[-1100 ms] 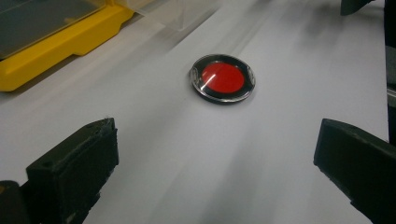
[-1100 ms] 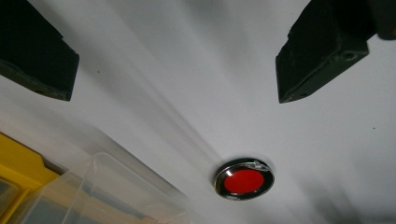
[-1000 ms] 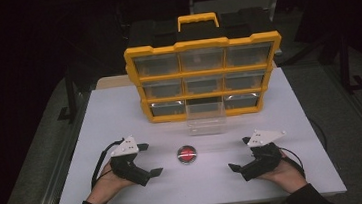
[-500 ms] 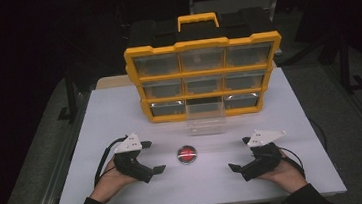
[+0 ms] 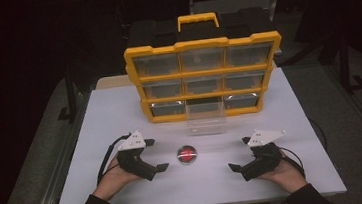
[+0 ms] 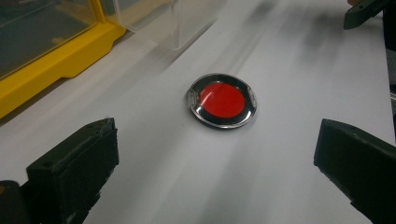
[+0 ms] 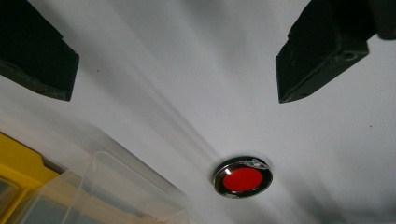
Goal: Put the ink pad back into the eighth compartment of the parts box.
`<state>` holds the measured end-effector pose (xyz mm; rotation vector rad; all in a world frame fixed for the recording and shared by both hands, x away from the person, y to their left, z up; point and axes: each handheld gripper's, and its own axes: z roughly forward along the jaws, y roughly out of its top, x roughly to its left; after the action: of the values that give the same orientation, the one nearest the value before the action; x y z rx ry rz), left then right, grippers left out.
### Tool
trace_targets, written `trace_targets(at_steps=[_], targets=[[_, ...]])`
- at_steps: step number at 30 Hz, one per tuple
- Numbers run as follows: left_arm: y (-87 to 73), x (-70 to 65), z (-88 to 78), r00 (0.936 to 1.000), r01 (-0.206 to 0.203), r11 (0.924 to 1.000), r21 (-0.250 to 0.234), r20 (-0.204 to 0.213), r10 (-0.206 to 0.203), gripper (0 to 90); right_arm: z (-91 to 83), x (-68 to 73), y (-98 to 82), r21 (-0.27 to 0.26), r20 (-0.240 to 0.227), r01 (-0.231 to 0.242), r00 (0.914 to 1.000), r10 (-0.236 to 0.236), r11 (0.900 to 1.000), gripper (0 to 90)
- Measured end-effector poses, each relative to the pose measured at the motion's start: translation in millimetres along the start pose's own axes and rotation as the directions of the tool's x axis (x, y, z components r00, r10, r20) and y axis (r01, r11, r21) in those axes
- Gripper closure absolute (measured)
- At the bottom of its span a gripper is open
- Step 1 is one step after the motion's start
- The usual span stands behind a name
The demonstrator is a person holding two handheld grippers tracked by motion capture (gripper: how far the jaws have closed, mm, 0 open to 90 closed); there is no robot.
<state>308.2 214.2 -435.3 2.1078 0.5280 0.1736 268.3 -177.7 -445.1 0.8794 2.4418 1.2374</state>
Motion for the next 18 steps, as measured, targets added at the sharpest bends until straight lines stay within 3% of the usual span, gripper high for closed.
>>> trace_targets(at_steps=[18], targets=[[7.4, 1.5, 9.6, 0.9999, -0.01, 1.0, 0.002, 0.012, 0.01, 0.0, 0.3, 0.4, 0.2, -0.002, -0.005, 0.0, 1.0, 0.0, 1.0, 0.0]])
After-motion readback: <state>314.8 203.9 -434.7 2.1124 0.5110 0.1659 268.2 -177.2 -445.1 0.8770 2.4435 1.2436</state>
